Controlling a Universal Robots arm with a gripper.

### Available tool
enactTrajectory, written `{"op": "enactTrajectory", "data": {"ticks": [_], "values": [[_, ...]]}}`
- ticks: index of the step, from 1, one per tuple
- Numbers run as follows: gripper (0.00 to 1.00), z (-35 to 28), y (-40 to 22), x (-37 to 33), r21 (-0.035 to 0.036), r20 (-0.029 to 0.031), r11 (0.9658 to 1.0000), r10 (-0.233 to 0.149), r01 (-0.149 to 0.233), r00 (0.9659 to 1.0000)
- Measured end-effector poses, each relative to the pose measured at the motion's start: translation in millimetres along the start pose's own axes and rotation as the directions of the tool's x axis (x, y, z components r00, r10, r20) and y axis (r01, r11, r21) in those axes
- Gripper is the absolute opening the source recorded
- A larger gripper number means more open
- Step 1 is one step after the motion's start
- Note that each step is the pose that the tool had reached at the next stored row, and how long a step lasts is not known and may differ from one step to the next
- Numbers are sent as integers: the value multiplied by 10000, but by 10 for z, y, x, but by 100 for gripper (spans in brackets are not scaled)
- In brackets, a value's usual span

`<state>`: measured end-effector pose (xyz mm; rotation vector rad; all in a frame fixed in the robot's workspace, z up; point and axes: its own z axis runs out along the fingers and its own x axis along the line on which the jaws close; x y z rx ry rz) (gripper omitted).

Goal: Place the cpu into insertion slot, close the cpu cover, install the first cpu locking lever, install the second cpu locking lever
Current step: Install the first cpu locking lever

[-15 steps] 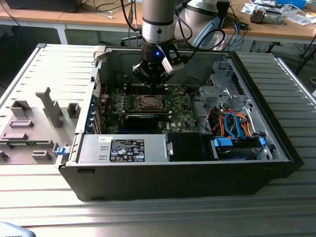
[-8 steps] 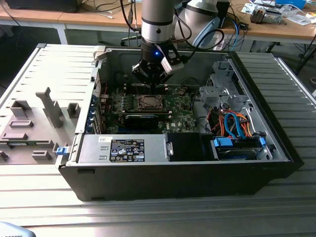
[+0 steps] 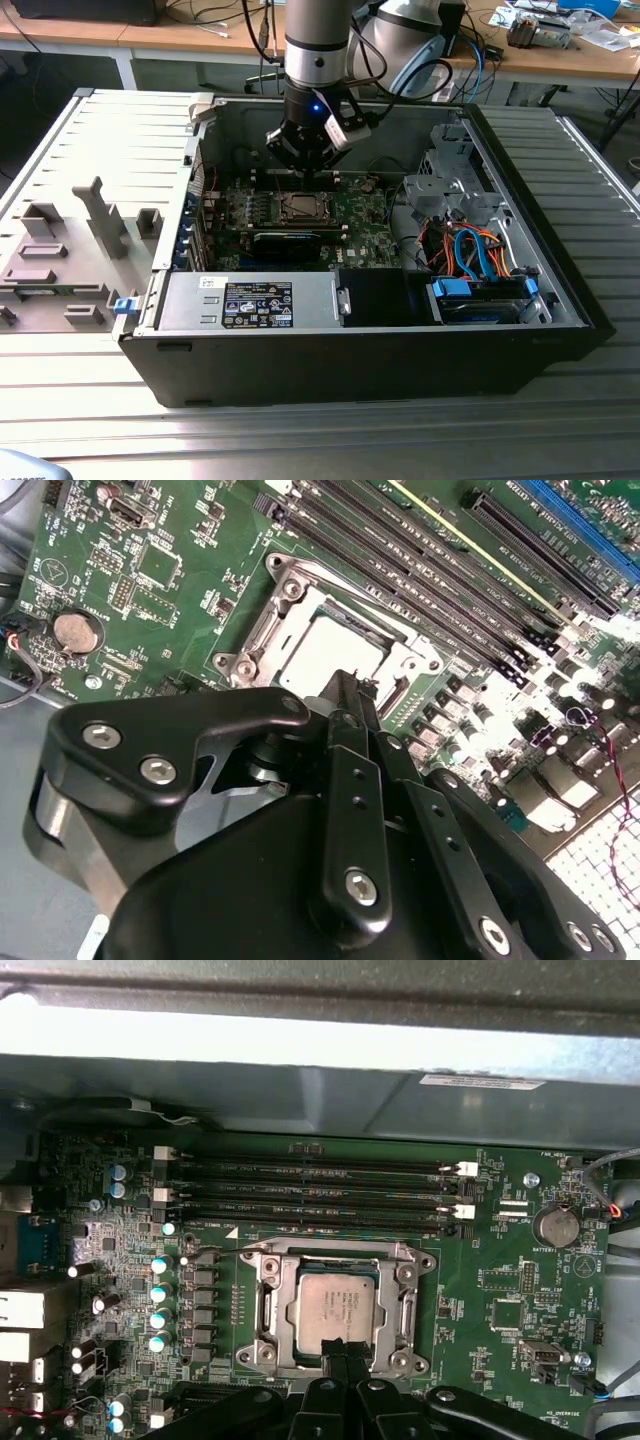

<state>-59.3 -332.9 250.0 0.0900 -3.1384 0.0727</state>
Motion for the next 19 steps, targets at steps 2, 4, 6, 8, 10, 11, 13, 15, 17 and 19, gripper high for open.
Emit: {"op": "enactTrajectory", "data": {"ticks": [2, 4, 6, 8, 10, 11, 13, 15, 17, 19], "values": [[11, -1, 0, 7, 1, -1, 10000, 1, -1, 10000], [11, -1, 0, 10, 1, 0, 10000, 0, 0, 10000], [11, -1, 0, 11, 1, -1, 10000, -1, 1, 10000], [11, -1, 1, 13, 1, 0, 10000, 0, 0, 10000], [11, -1, 1, 14, 1, -1, 10000, 0, 0, 10000], [11, -1, 1, 15, 1, -1, 10000, 0, 0, 10000], [11, -3, 1, 22, 1, -1, 10000, 3, -3, 10000], [11, -29, 4, 90, -79, 6, 10000, 1, -1, 10000], [11, -36, 4, 97, -78, 7, 10000, 0, 0, 10000], [11, -38, 4, 100, -79, 7, 10000, 2, -2, 10000]]}}
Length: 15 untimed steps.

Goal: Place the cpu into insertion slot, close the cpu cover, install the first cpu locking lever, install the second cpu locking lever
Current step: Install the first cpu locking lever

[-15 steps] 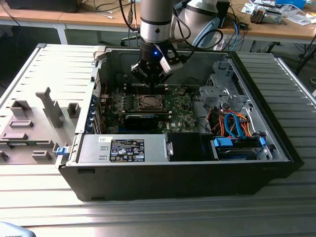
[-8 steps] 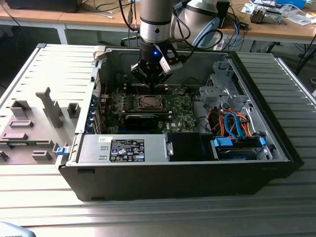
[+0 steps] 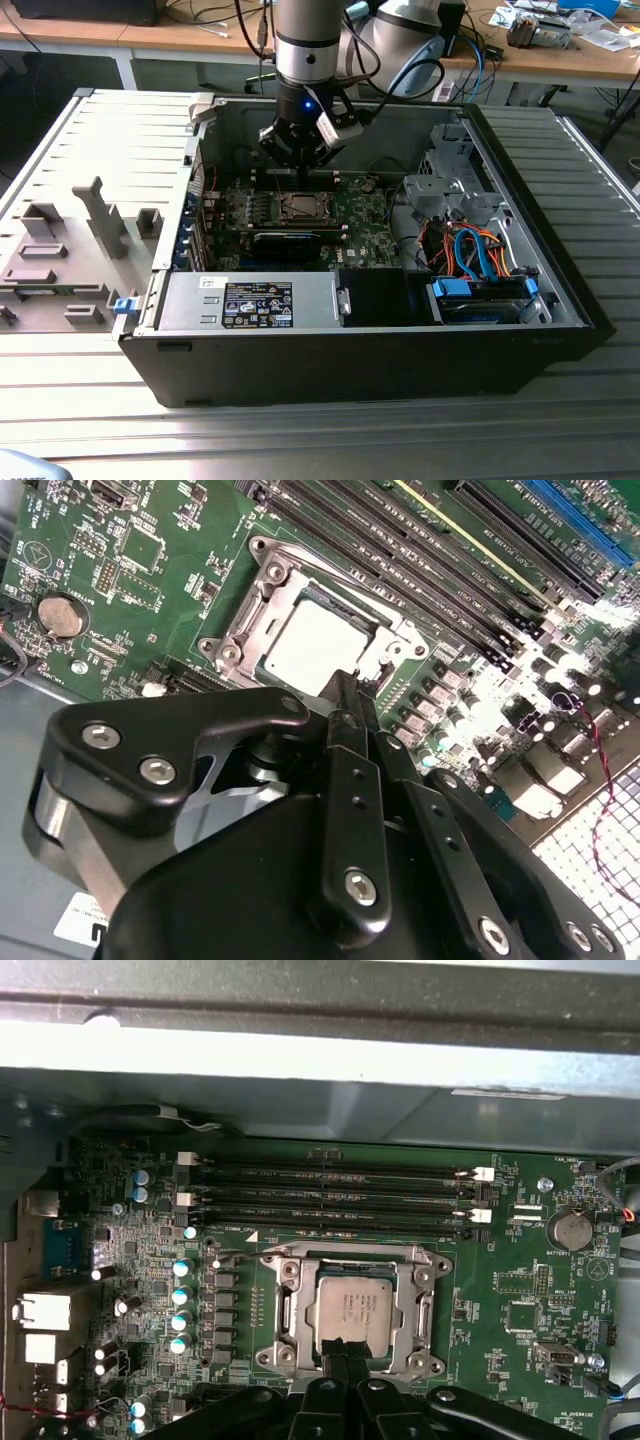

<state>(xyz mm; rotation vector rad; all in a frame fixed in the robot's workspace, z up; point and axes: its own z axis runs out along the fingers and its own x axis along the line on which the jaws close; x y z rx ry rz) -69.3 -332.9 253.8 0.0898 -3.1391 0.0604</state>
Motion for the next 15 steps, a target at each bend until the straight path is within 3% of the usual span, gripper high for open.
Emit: {"op": "enactTrajectory", "data": {"ticks": [8, 15], "values": [[11, -10, 3, 60, 1, 11, 10000, 0, 0, 10000], [11, -22, 11, 202, 4, 63, 10000, 1, -1, 10000]]}}
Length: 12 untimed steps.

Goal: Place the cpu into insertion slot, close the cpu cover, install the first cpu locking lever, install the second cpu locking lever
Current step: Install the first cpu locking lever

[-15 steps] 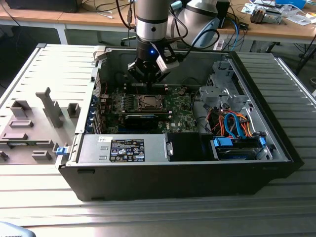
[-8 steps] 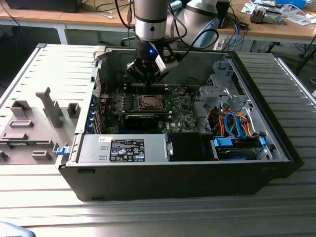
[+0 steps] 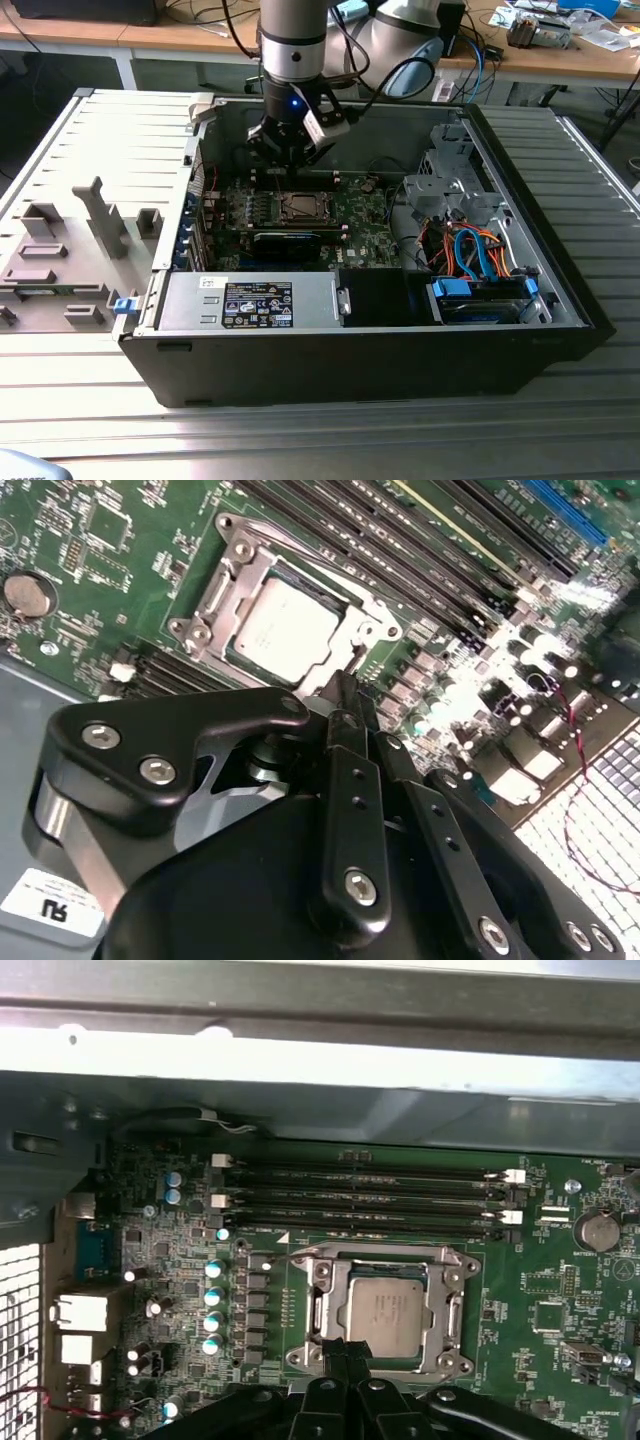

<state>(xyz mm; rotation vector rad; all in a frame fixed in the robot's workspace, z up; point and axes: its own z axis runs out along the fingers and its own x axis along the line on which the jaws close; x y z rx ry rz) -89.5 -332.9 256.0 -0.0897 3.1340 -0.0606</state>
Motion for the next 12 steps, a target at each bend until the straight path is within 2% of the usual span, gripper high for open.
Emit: {"op": "enactTrajectory", "data": {"ticks": [4, 8, 12], "values": [[11, -4, 6, 84, -7, 23, 10000, 1, -1, 10000], [11, -18, 25, 280, -71, 88, 10000, 5, -4, 10000], [11, -34, 35, 360, -94, 114, 10000, 6, -5, 9999]]}}
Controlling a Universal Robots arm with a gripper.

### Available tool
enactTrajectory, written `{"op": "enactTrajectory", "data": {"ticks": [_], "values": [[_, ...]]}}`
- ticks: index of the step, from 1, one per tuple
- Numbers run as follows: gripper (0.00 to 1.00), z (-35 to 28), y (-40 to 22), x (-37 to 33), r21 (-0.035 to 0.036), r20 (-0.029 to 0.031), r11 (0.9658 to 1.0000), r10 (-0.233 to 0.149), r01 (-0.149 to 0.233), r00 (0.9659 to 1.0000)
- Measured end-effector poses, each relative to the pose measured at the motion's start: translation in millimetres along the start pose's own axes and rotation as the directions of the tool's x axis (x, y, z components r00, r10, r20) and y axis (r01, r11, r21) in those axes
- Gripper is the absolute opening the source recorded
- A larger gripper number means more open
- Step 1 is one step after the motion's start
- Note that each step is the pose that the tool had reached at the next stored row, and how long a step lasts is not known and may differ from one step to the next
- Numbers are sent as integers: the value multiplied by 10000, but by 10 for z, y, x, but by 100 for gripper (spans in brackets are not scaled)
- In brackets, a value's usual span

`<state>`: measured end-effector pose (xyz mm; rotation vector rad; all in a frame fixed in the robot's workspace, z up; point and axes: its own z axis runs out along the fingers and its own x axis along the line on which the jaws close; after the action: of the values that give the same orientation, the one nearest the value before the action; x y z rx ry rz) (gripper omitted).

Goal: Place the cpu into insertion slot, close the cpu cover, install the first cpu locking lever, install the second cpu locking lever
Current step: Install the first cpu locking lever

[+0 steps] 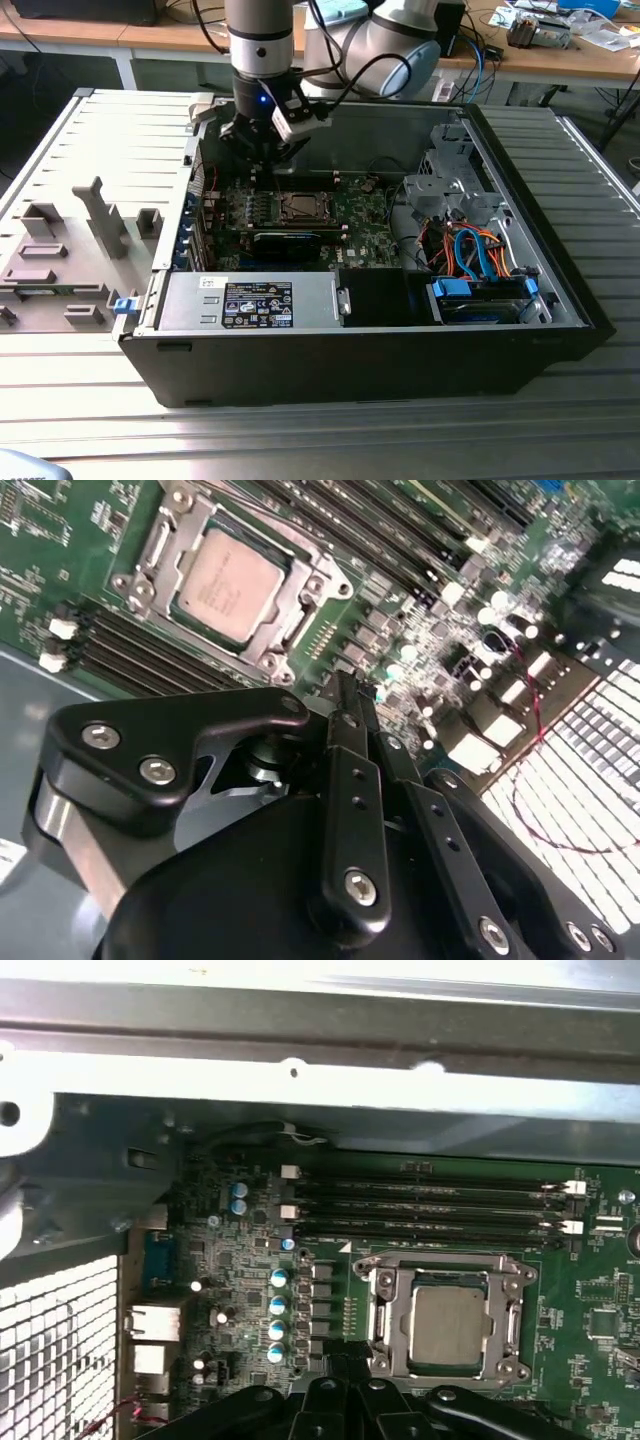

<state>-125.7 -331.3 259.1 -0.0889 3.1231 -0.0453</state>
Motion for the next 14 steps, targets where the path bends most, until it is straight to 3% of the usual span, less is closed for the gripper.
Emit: {"op": "enactTrajectory", "data": {"ticks": [4, 8, 14], "values": [[11, -35, 15, 46, -28, 18, 10000, 0, 0, 10000], [11, -61, 68, 68, -83, 25, 10000, 2, -2, 10000], [11, -65, 216, 61, -245, 35, 9997, 5, -4, 10000]]}}
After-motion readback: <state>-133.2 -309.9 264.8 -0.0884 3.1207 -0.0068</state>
